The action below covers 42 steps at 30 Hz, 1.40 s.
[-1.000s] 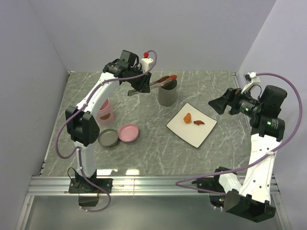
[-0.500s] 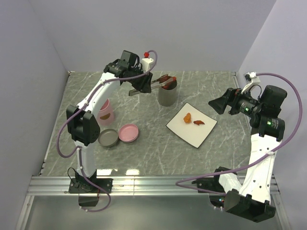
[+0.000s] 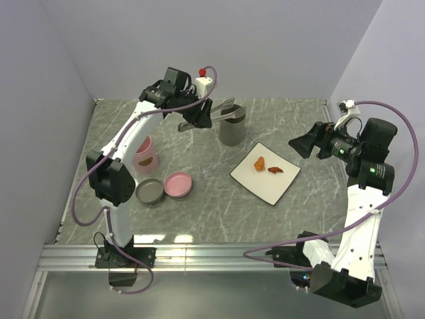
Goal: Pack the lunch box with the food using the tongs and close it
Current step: Place the fake food in the packing box, then pick up the fake food from the plate.
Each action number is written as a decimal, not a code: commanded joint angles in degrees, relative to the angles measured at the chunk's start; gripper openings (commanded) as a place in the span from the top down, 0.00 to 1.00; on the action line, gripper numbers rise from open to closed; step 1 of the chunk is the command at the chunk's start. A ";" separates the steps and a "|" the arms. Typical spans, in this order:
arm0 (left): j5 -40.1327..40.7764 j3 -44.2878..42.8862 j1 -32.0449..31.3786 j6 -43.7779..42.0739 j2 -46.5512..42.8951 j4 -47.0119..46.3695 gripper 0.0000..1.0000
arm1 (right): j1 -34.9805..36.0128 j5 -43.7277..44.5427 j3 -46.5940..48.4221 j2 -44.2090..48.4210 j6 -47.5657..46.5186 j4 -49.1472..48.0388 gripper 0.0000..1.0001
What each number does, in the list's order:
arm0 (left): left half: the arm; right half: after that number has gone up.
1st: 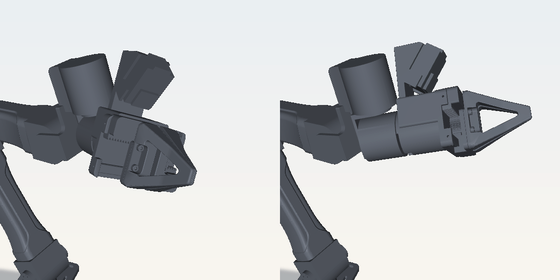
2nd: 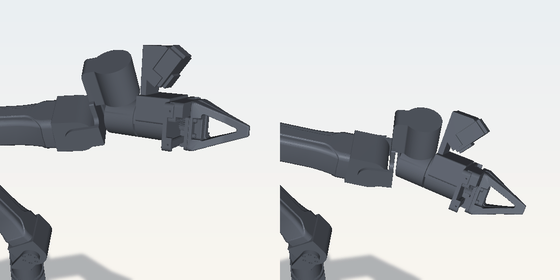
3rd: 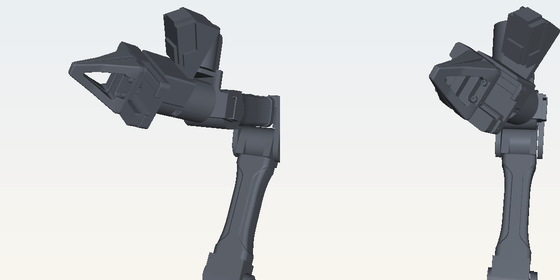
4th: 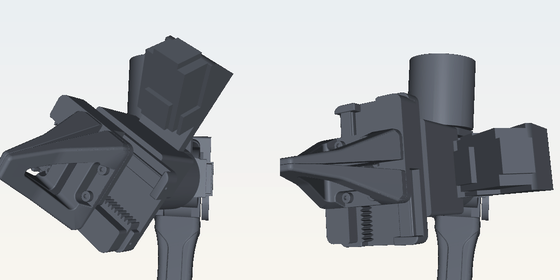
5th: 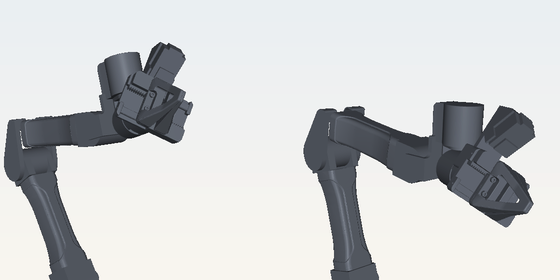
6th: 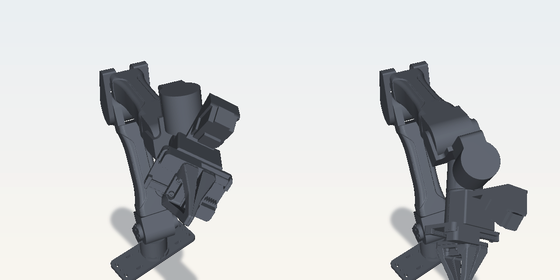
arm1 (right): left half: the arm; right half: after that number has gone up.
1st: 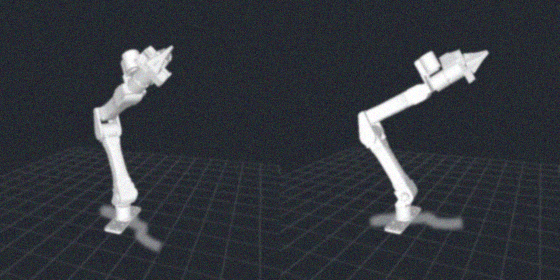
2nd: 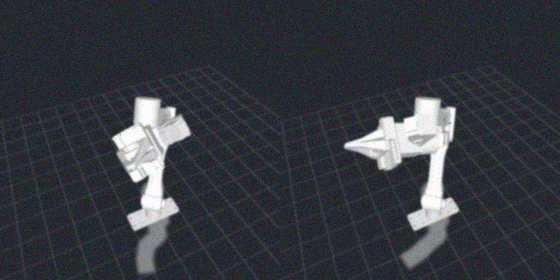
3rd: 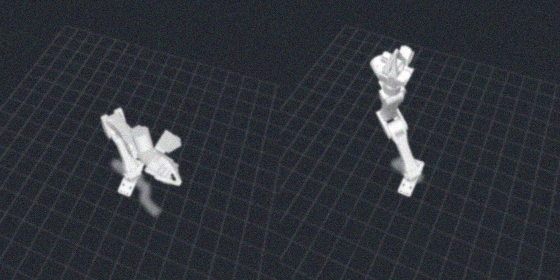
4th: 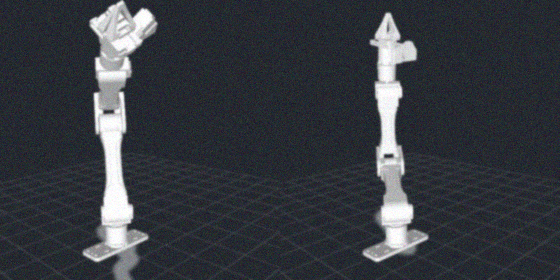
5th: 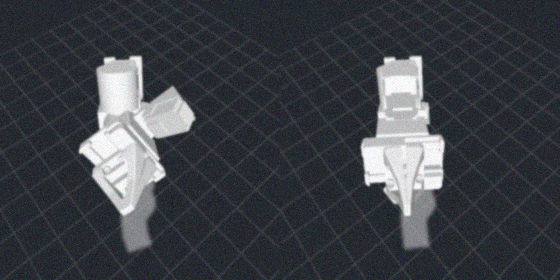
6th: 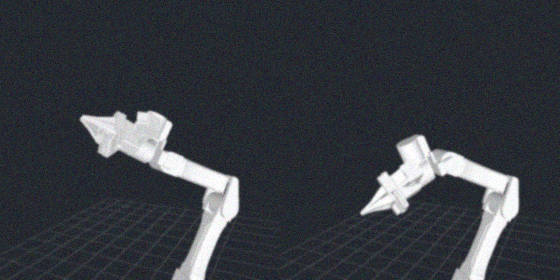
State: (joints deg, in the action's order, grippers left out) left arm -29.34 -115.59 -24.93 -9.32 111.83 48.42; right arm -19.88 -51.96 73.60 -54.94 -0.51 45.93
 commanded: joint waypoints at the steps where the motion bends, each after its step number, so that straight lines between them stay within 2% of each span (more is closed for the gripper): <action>1: -3.18 1.40 -3.01 -0.96 -7.76 -0.70 0.43 | -0.42 -0.59 1.89 -0.43 0.25 -1.11 0.00; 5: -1.60 6.68 -7.49 -3.59 -11.81 -1.58 0.43 | -0.42 -0.86 2.68 -1.14 0.34 -1.11 0.00; 9: -0.54 10.46 -10.84 -2.28 -13.92 -2.63 0.43 | -0.42 -0.77 3.21 -1.49 0.43 -0.85 0.00; 15: 4.02 24.85 -15.41 3.69 -17.43 -11.23 0.43 | -0.51 -0.24 3.30 -1.49 0.43 -1.02 0.00; 21: 10.61 33.48 -18.93 12.21 -17.26 -17.04 0.43 | -0.51 -0.51 3.83 -1.84 -0.36 0.12 0.00; 26: 13.61 35.08 -20.16 15.56 -15.77 -19.95 0.43 | -0.51 -0.42 3.39 -1.84 -0.28 -0.23 0.00; 42: 16.42 28.06 -23.32 17.93 -6.02 -19.95 0.45 | -0.51 -0.15 2.86 -1.58 -0.98 0.12 0.00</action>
State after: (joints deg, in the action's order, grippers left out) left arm -13.54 -83.72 -47.75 7.35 105.23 30.65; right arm -19.90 -51.94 75.00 -56.77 -0.95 46.35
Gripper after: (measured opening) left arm 0.554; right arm 0.996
